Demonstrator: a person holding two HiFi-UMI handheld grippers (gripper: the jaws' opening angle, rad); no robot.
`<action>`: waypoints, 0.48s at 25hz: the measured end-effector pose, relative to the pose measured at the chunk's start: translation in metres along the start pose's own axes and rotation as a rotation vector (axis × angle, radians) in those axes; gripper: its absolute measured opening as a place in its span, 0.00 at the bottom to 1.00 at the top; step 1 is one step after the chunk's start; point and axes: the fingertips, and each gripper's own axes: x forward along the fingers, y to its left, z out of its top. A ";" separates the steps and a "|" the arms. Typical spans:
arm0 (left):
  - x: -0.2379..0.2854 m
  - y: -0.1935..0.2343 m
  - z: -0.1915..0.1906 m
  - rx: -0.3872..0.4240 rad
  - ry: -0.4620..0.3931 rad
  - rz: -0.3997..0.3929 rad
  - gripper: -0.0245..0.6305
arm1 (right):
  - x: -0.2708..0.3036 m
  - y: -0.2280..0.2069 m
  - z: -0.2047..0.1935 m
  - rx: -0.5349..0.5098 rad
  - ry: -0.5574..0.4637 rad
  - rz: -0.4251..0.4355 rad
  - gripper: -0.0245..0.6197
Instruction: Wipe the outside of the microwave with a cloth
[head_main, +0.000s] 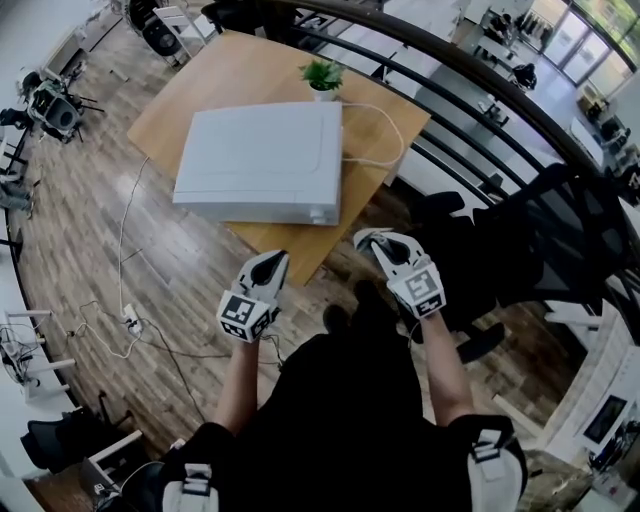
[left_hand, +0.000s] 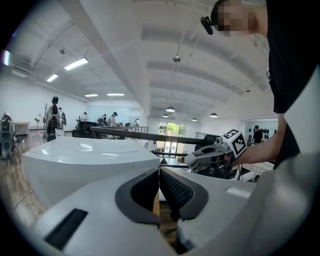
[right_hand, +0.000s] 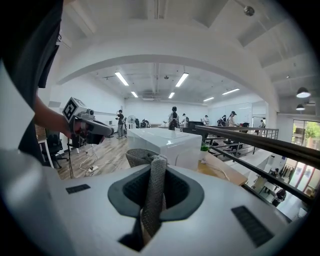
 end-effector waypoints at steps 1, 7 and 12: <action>0.003 0.001 0.004 -0.001 -0.003 0.010 0.05 | 0.004 -0.004 0.003 0.000 -0.001 0.013 0.09; 0.038 0.011 0.034 -0.011 0.006 0.088 0.05 | 0.034 -0.031 0.012 0.032 -0.019 0.128 0.09; 0.069 0.015 0.045 -0.021 0.014 0.133 0.05 | 0.059 -0.038 0.014 0.020 -0.036 0.243 0.09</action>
